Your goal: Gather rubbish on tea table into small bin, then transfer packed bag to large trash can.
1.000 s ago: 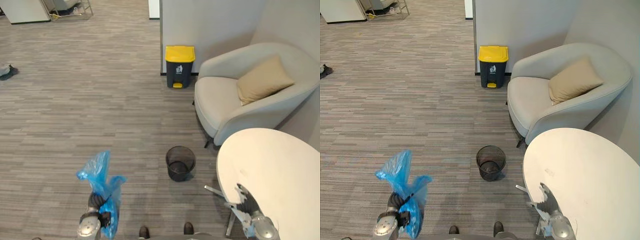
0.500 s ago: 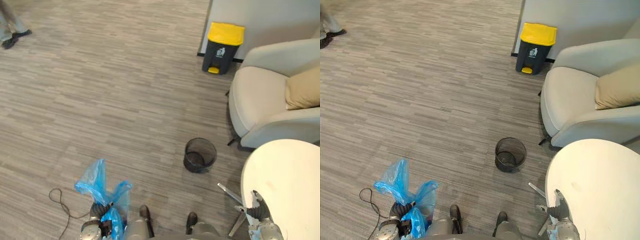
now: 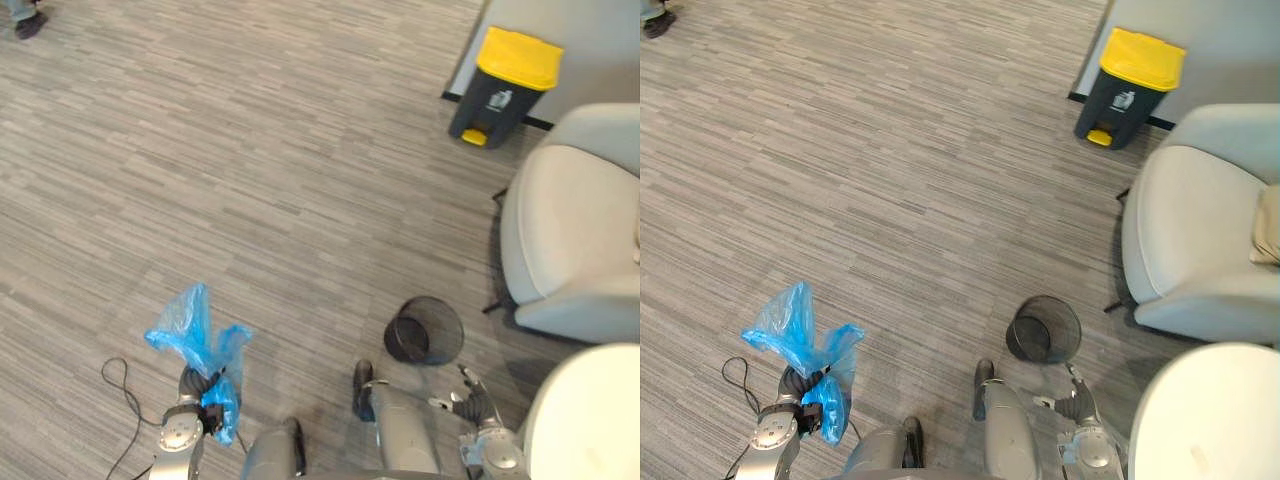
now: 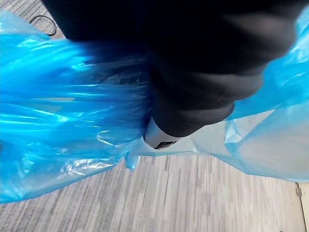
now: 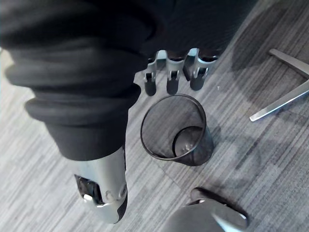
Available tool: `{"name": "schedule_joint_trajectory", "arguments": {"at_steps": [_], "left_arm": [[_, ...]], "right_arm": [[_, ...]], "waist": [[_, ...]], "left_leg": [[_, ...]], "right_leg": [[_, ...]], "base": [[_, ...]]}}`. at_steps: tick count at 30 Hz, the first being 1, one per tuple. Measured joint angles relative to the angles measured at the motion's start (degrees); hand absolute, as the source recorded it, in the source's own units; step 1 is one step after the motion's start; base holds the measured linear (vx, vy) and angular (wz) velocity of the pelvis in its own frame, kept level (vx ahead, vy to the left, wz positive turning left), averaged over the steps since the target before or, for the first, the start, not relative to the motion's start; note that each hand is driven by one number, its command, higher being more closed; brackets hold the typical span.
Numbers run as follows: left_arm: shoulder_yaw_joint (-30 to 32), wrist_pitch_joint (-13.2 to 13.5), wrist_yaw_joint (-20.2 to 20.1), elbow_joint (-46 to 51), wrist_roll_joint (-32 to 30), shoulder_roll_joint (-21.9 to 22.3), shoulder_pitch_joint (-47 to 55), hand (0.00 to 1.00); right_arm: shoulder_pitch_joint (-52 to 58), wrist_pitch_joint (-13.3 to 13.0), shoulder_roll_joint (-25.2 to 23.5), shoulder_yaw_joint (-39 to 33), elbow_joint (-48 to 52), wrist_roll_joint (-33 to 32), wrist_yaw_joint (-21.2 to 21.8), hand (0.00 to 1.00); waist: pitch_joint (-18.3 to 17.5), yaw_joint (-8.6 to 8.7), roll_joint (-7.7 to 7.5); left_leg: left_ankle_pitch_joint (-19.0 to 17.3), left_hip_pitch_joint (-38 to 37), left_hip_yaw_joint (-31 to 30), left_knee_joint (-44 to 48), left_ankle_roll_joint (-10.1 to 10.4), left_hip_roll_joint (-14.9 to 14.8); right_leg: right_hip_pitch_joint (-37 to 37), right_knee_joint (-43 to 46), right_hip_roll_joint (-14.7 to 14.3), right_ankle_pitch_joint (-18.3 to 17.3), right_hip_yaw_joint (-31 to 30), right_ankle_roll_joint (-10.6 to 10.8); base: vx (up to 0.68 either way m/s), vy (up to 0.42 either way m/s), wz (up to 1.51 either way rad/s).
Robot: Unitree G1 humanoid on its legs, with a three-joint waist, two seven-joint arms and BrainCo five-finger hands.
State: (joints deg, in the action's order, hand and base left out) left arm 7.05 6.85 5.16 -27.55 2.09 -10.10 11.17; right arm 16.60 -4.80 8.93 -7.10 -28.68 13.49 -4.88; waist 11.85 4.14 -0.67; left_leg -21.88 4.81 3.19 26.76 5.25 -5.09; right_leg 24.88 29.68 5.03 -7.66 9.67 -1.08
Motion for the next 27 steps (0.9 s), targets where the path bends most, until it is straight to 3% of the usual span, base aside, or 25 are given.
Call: {"name": "schedule_joint_trajectory", "arguments": {"at_steps": [1,2,3,5,6,8,10,11,12,13,14,15,16,17,18,19,20,21,22,23,25,26,27], "left_arm": [[0.0,0.0,0.0,0.3,0.0,0.6,0.4,1.00],[0.1,0.0,-0.1,0.8,0.0,2.2,0.6,1.00],[0.1,0.0,-0.2,1.0,0.0,3.7,1.2,1.00],[-0.2,-0.1,-0.2,0.9,0.0,5.2,1.7,1.00],[-0.3,-0.1,-0.3,1.1,0.1,5.6,1.3,1.00],[-0.2,0.0,-0.3,2.4,0.1,5.5,1.6,1.00],[-0.3,0.1,-0.3,3.5,0.1,5.7,1.9,1.00],[-0.3,0.1,-0.3,3.5,0.1,5.8,1.9,1.00],[-0.3,0.2,-0.1,3.6,0.0,5.8,2.1,1.00],[-0.4,0.2,-0.1,3.5,0.0,5.8,2.8,1.00],[-0.5,0.2,-0.1,3.5,0.0,5.9,3.4,1.00],[-0.5,0.1,-0.1,3.2,0.0,5.3,4.5,1.00],[-0.4,0.0,0.0,3.3,0.0,4.6,4.9,1.00],[-0.8,0.0,-0.1,3.3,0.0,4.3,4.6,1.00],[-1.5,-0.1,-0.1,3.3,0.0,3.8,3.7,1.00],[-2.3,-0.5,-0.1,3.3,0.0,3.2,2.5,1.00],[-3.0,-0.5,-0.1,3.4,0.0,3.1,2.2,1.00],[-3.2,-0.4,0.0,4.0,0.0,3.0,1.1,1.00],[-3.2,0.1,0.0,4.9,0.0,2.3,0.7,1.00],[-3.1,0.3,-0.1,5.2,0.0,1.7,0.0,1.00],[-2.9,0.8,-0.1,4.2,0.0,0.0,-3.0,1.00],[-2.8,0.9,-0.1,2.0,0.0,-0.6,-5.2,1.00],[-2.3,0.8,0.0,-0.4,0.0,-0.9,-6.3,1.00]], "right_arm": [[0.2,0.0,-0.1,0.1,0.3,0.0,0.0,0.00],[0.3,0.1,0.0,0.4,1.6,0.0,0.1,0.00],[0.2,0.0,0.2,0.6,3.6,-0.2,0.0,0.00],[-0.7,0.0,0.2,0.9,5.3,-1.4,-0.4,0.00],[-1.5,0.0,0.0,1.0,5.6,-1.9,-0.6,0.00],[-2.6,0.0,-0.1,1.4,5.6,-1.9,-0.7,0.00],[-4.0,0.0,0.0,1.1,5.4,-1.9,-1.3,0.00],[-4.6,0.0,0.0,0.7,5.2,-1.9,-1.5,0.00],[-5.7,-0.1,0.2,0.3,4.0,-1.9,-1.6,0.00],[-6.2,0.1,0.7,0.0,2.2,-1.9,-1.7,0.00],[-5.8,0.3,0.8,-0.4,1.5,-1.9,-1.7,0.00],[-5.7,0.6,-0.2,-0.8,-0.8,-1.7,-1.7,0.00],[-5.0,0.9,-1.8,-1.2,-1.2,-1.6,-1.7,0.00],[-4.6,0.9,-2.1,-1.3,-1.4,-1.6,-1.7,0.00],[-4.5,0.9,-2.5,-1.3,-1.6,-1.6,-1.7,0.00],[-4.7,0.9,-2.8,-1.3,-1.6,-1.6,-1.7,0.00],[-4.7,0.9,-2.9,-1.3,-1.5,-1.6,-1.7,0.00],[-4.9,0.7,-3.0,-1.1,-1.3,-1.7,-1.7,0.00],[-5.1,0.4,-3.1,-0.8,-1.3,-1.7,-1.7,0.00],[-5.2,0.3,-3.2,-0.9,-1.3,-1.7,-1.7,0.00],[-6.2,0.1,-2.9,-1.2,-2.3,-1.7,-1.7,0.00],[-7.0,0.3,-2.4,-1.6,-4.8,-1.7,-1.7,0.00],[-7.4,0.7,-2.1,-2.1,-6.9,-1.7,-1.8,0.00]], "waist": [[-0.1,0.08,0.70],[0.0,-0.33,1.98],[0.1,-1.84,2.73],[0.2,-3.49,2.62],[0.5,-4.45,1.58],[0.6,-6.01,0.28],[0.8,-7.53,-0.10],[0.8,-8.48,-0.19],[0.5,-8.87,0.00],[-0.4,-9.31,0.25],[-1.3,-9.51,0.71],[-3.0,-9.75,-1.06],[-3.9,-9.32,-3.55],[-3.9,-8.73,-4.11],[-3.6,-7.32,-4.40],[-3.0,-6.41,-4.08],[-2.7,-6.19,-3.79],[-2.0,-5.72,-2.29],[-1.9,-5.10,-0.99],[-1.9,-4.83,-0.91],[-1.9,-3.24,-1.06],[-1.8,-1.84,-1.05],[-1.7,-1.32,-1.24]], "left_leg": [[0.3,1.3,0.3,4.9,0.0,-1.4],[3.8,6.2,0.5,18.4,-2.3,-4.4],[11.9,10.8,0.9,30.2,-4.1,-7.7],[11.4,15.0,1.3,39.4,-3.4,-9.7],[10.0,17.0,2.6,40.2,-4.3,-9.2],[8.9,20.3,5.0,36.2,-5.6,-6.9],[9.0,23.4,5.2,25.1,-5.3,-3.9],[9.7,24.4,4.5,17.7,-4.4,-2.7],[11.6,24.6,2.9,6.8,-1.3,-0.8],[12.5,24.4,1.2,-0.6,-0.7,-0.2],[13.4,24.4,0.6,-1.6,-1.0,-0.1],[16.4,23.9,1.3,2.0,-2.7,0.3],[13.5,22.4,4.5,3.9,-4.3,0.7],[12.1,21.2,5.5,4.1,-4.7,0.7],[10.4,17.7,5.8,3.8,-5.3,0.9],[9.4,12.3,6.5,1.9,-5.6,1.0],[9.3,9.0,7.4,0.1,-5.7,0.7],[9.2,2.7,9.6,-3.5,-5.8,-0.6],[9.2,-2.0,10.9,-6.9,-5.8,-1.2],[9.2,-3.9,11.4,-8.5,-5.8,-1.3],[9.0,-7.8,11.7,-12.5,-5.4,-0.9],[9.0,-10.0,11.6,-14.7,-5.2,-0.7],[8.4,-12.7,11.3,-15.8,-3.1,-0.4]], "right_leg": [[-1.0,0.9,-0.8,-1.8,0.8,-0.6],[-3.5,1.6,-2.7,-4.1,2.3,-2.8],[-6.9,0.9,-5.3,-5.9,1.9,-4.4],[-12.8,-1.9,-7.8,-7.6,-0.2,-5.7],[-17.0,-4.9,-8.3,-8.3,-2.5,-6.2],[-22.6,-9.4,-8.4,-8.7,-6.2,-6.1],[-27.0,-14.0,-8.3,-8.8,-10.2,-6.0],[-28.6,-15.6,-8.0,-9.2,-12.4,-6.0],[-30.6,-17.3,-7.7,-10.3,-14.9,-5.3],[-32.1,-17.9,-7.7,-12.7,-17.7,-3.9],[-33.0,-17.6,-7.7,-14.1,-19.1,-3.5],[-32.6,-13.4,-6.6,-16.6,-21.5,-1.5],[-29.0,-3.7,-4.7,-16.4,-21.0,1.2],[-26.4,2.6,-4.2,-14.7,-20.0,5.5],[-20.4,16.6,-3.4,-10.8,-17.7,16.2],[-16.0,26.2,-2.6,-11.3,-14.6,14.2],[-14.3,28.3,-2.0,-11.7,-12.5,11.3],[-11.3,29.0,-1.9,-12.1,-7.6,7.1],[-7.5,27.0,-1.9,-12.5,-2.1,6.2],[-5.5,25.1,-1.8,-12.7,0.0,5.8],[-0.1,13.4,-2.1,-11.3,3.5,4.0],[1.8,1.8,-2.9,-7.7,3.5,3.5],[2.6,-8.0,-4.1,-1.1,2.5,2.3]], "base": [[0.64,-0.266,0.24],[0.64,-0.283,-0.09],[0.63,-0.292,-0.32],[0.74,-0.255,-0.56],[0.71,-0.193,-0.54],[0.53,-0.077,-0.70],[0.53,0.015,-1.02],[0.58,0.099,-1.28],[0.59,0.163,-1.47],[0.73,0.258,-1.33],[0.79,0.292,-1.46],[0.87,0.281,-1.29],[0.75,0.207,-1.14],[0.72,0.192,-0.75],[0.67,0.196,-0.64],[0.65,0.193,-0.68],[0.58,0.169,-0.87],[0.54,0.149,-0.90],[0.52,0.133,-0.82],[0.66,0.115,-0.45],[0.58,0.052,0.02],[0.65,-0.032,0.26],[0.54,-0.036,0.21]]}}
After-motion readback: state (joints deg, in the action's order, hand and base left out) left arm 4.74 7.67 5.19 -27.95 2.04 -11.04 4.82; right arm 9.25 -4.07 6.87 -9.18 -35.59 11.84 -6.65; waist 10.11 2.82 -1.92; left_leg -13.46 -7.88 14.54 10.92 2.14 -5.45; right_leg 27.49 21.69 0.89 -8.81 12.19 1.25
